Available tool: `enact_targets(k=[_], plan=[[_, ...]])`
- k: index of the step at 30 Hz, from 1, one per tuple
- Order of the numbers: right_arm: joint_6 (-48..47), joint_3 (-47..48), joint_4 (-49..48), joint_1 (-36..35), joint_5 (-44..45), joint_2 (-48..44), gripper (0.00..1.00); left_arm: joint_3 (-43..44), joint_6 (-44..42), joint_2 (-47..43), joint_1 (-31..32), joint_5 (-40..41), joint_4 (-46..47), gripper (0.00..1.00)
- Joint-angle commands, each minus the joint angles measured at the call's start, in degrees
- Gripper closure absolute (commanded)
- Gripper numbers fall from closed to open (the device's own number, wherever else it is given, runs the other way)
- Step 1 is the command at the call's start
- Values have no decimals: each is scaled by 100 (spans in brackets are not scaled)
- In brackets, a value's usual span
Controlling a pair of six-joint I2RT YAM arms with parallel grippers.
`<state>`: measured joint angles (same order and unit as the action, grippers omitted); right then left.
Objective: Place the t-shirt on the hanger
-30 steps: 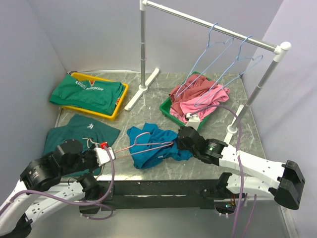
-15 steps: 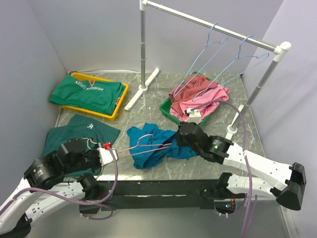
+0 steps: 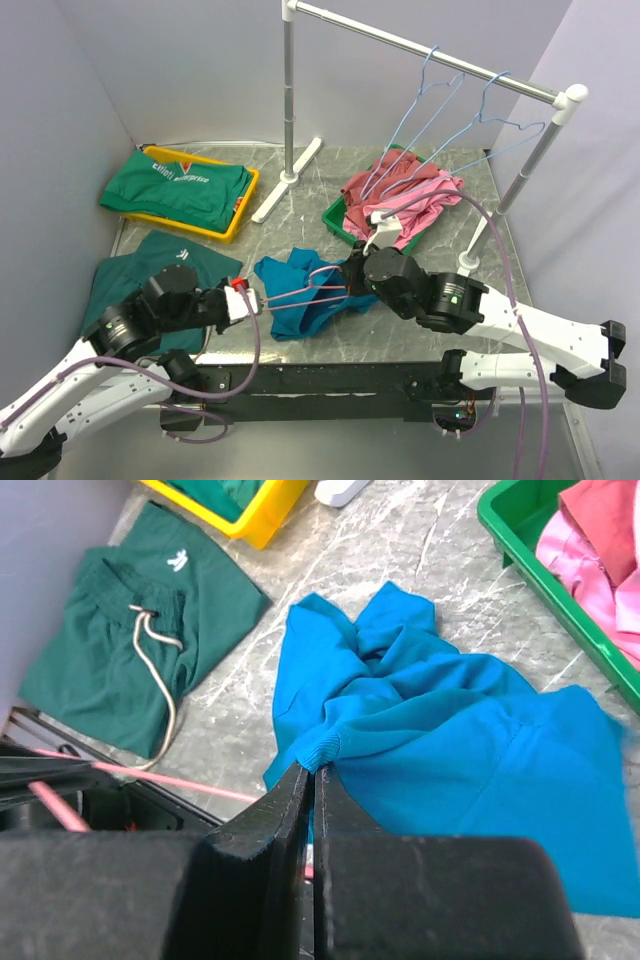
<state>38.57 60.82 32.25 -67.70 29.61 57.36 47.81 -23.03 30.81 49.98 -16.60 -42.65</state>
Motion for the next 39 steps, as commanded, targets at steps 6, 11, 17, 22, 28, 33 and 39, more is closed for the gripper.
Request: enact_targets(k=[6,11,17,22,28,33,39], plan=[[379,-342,124,-50,581,-577,94,-737,561,654,644,15,2460,99],[494,-992,-244,178,214,-709,93,-1168,957,1102,1242,517,3499,99],[564,-1686,-543,424,-7,-955,93,-1731,1528,1577,1910,1360,4958,99],[547,-2231,-746,670,-183,-1280,93,-2021,2056,1964,2376,1642,5731,99],[371,-2592,-896,829,-376,-1561,88,-2592,2618,1867,2438,1967,6532,99],[222,-2707,-1010,838,-456,-1763,77,-2803,2803,2175,2429,1916,6769,99],[46,-2680,-957,846,-491,-1939,55,-3120,2839,2166,2429,1897,7192,99]])
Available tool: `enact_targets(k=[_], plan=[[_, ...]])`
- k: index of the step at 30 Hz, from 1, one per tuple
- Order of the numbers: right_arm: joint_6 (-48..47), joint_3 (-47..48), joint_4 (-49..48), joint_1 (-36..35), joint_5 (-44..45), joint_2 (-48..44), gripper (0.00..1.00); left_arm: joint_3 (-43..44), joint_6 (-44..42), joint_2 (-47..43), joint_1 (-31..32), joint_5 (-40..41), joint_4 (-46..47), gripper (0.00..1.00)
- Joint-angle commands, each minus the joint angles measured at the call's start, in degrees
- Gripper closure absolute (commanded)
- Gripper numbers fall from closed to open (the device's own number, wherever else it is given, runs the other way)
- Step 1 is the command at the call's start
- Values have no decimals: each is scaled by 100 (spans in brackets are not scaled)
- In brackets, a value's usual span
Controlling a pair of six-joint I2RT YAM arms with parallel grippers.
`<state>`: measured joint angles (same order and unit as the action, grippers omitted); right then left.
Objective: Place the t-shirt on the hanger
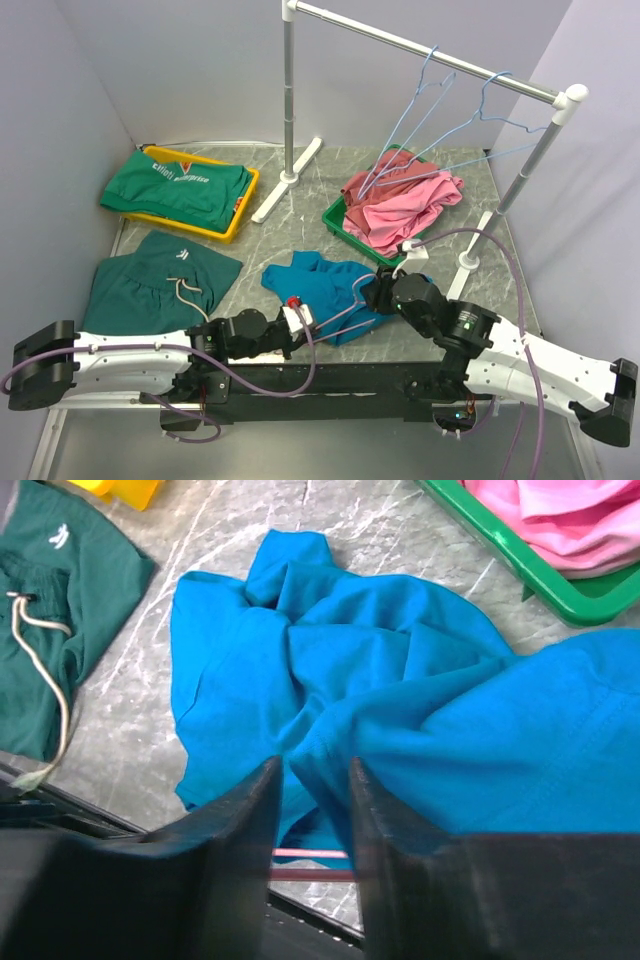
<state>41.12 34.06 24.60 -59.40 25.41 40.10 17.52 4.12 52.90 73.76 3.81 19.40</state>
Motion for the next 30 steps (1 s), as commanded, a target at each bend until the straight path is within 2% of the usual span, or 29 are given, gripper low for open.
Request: enact_targets(k=[1,2,5,9,11,12,15,18,19,22,26,30], plan=[[-254,-22,-227,16,-106,-274,52,-99,142,-26,51,-153,987,99],[-384,-49,-358,7,-228,-335,43,-73,177,9,51,-162,970,99],[-526,-189,-561,7,-282,-756,34,-29,273,132,7,-284,873,99],[-500,-295,-553,7,-38,-1073,35,-47,537,185,-264,-539,838,99],[-168,-295,-325,16,235,-1179,39,-64,607,185,-353,-706,846,99],[-27,-260,-168,16,602,-1153,39,-82,625,159,-388,-715,864,99],[334,-67,343,25,991,-943,39,-108,608,124,-406,-742,890,99],[624,-23,546,25,1211,-855,29,-126,573,132,-406,-821,899,99],[721,3,615,51,1290,-785,23,-143,581,132,-406,-838,916,99],[774,135,660,191,1248,-513,19,-213,581,115,-406,-891,996,99],[801,232,748,367,1256,-213,20,-301,608,18,-406,-891,1101,99],[564,136,424,911,721,-292,21,-416,599,-78,-406,-918,1189,99]])
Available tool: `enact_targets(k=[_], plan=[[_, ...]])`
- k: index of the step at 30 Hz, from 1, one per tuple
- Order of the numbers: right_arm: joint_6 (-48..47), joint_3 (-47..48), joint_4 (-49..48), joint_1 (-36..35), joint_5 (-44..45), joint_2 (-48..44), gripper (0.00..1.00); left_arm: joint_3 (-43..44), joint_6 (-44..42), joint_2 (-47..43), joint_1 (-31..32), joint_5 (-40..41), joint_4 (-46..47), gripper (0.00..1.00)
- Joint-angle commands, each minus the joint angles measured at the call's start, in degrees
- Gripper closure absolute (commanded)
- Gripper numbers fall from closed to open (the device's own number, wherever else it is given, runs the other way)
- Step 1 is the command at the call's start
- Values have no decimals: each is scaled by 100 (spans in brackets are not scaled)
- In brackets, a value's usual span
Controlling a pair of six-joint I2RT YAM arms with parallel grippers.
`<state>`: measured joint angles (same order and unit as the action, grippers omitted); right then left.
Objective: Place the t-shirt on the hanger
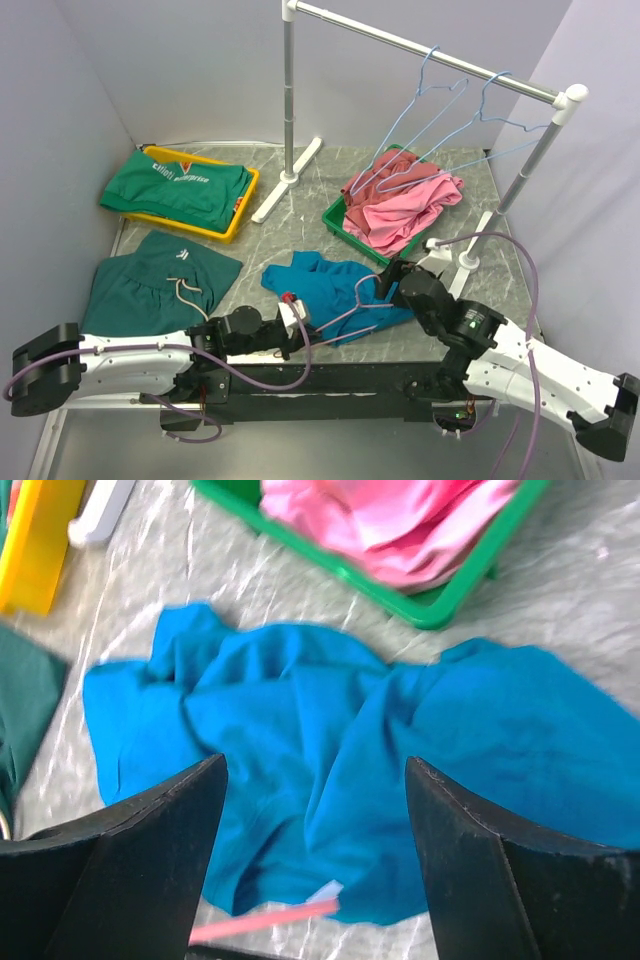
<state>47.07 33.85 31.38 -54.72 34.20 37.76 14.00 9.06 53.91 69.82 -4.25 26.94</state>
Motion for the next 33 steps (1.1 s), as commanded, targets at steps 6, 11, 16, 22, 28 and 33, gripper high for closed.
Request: enact_targets(k=[6,11,16,22,28,33], plan=[[-216,140,-509,629,-449,-330,28,-117,289,-241,-12,-85,417,99],[-400,-167,-896,620,-624,-1260,39,-134,597,-22,-39,-189,628,99],[-681,-545,-1195,620,-904,-2218,44,-29,975,339,-258,-585,839,99],[-1068,-651,-1362,612,-1380,-2273,46,620,1080,901,-548,-1139,348,99],[-1147,-809,-1398,498,-1460,-2194,45,1210,1089,1384,-680,-1367,-206,99],[-1191,-836,-1379,339,-1249,-2142,41,1412,1072,1631,-716,-1482,-312,99]])
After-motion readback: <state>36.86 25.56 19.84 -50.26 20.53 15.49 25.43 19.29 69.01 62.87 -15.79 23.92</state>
